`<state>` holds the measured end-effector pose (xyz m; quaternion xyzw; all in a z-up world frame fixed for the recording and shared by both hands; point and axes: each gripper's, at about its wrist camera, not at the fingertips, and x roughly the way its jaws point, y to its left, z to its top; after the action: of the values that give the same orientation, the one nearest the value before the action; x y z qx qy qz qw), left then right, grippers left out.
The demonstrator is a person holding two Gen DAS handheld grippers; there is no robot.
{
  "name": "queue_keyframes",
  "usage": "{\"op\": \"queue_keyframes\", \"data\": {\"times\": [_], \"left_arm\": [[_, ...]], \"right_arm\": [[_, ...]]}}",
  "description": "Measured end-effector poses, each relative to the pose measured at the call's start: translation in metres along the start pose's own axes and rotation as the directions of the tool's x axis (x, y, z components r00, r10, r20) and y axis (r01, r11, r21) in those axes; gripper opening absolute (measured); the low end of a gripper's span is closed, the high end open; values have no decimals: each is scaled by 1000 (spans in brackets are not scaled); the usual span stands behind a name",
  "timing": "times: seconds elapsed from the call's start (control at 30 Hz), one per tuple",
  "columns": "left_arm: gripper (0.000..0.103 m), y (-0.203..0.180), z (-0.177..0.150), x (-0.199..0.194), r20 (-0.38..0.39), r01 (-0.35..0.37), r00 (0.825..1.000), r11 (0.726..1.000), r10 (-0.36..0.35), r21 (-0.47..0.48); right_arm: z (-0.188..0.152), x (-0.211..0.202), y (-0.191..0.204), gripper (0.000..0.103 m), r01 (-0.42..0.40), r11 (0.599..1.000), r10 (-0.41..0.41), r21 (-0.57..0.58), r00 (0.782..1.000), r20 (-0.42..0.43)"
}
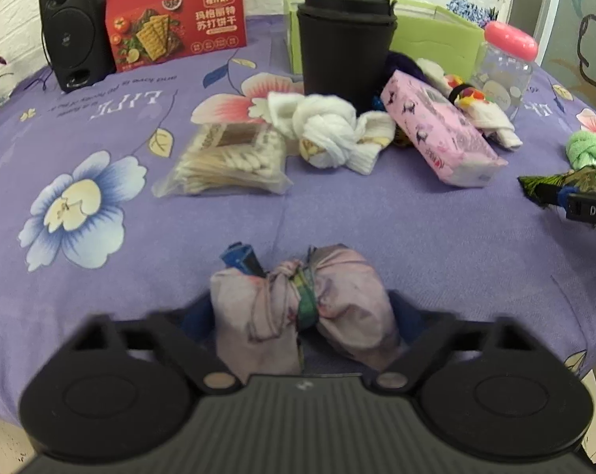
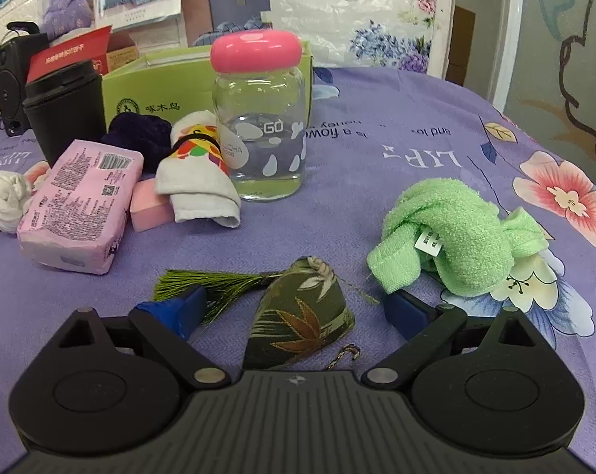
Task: Organize soft objects
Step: 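Grasp the cloth bundle with the left gripper while the right grasps the floral pouch, then carry both items into the lime-green box and open both grippers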
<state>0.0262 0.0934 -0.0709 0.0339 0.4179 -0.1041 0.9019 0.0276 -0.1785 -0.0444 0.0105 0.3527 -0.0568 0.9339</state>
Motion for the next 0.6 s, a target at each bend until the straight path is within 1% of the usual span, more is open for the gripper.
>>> {"op": "queue_keyframes", "data": {"times": [0.03, 0.07, 0.1, 0.13, 0.2, 0.27, 0.37, 0.43, 0.5, 0.57, 0.6], "left_arm": [[71, 2, 2, -1, -6, 6, 1000, 1000, -6, -8], [66, 3, 4, -2, -8, 4, 1000, 1000, -4, -15], [63, 4, 5, -3, -5, -1, 1000, 1000, 0, -25], [62, 5, 7, -6, -2, 4, 1000, 999, -4, -41], [62, 9, 12, -13, 11, 30, 999, 998, -30, -56], [62, 11, 18, -22, 35, 26, 999, 998, -24, -63], [62, 16, 35, -35, 62, 26, 998, 997, -21, -75], [62, 20, 54, -43, 101, 41, 994, 996, -33, -81], [62, 21, 81, -50, 147, 66, 988, 995, -55, -76], [62, 20, 114, -56, 202, 75, 977, 996, -62, -56], [62, 18, 131, -58, 235, 78, 970, 996, -67, -39]], "right_arm": [[0, -1, 0, 76, -7, 1000, 7, 0, 1000, 3], [1, -3, 2, 65, -15, 1000, 15, -10, 1000, 10], [0, -5, 3, 38, -27, 1000, 27, -16, 999, 21], [0, -8, 4, 26, -26, 999, 27, -21, 999, 34], [1, -16, 4, 23, -50, 999, 50, -9, 998, 42], [0, -28, 2, 23, -88, 996, 87, 17, 994, 59], [6, -53, 0, 23, -131, 990, 124, 44, 984, 131], [21, -67, -2, 23, -169, 984, 158, 48, 970, 184], [42, -77, -4, 23, -197, 980, 182, 35, 952, 246], [71, -79, -7, 23, -218, 976, 207, 3, 929, 307], [85, -77, -9, 23, -229, 973, 220, -11, 920, 325]]}}
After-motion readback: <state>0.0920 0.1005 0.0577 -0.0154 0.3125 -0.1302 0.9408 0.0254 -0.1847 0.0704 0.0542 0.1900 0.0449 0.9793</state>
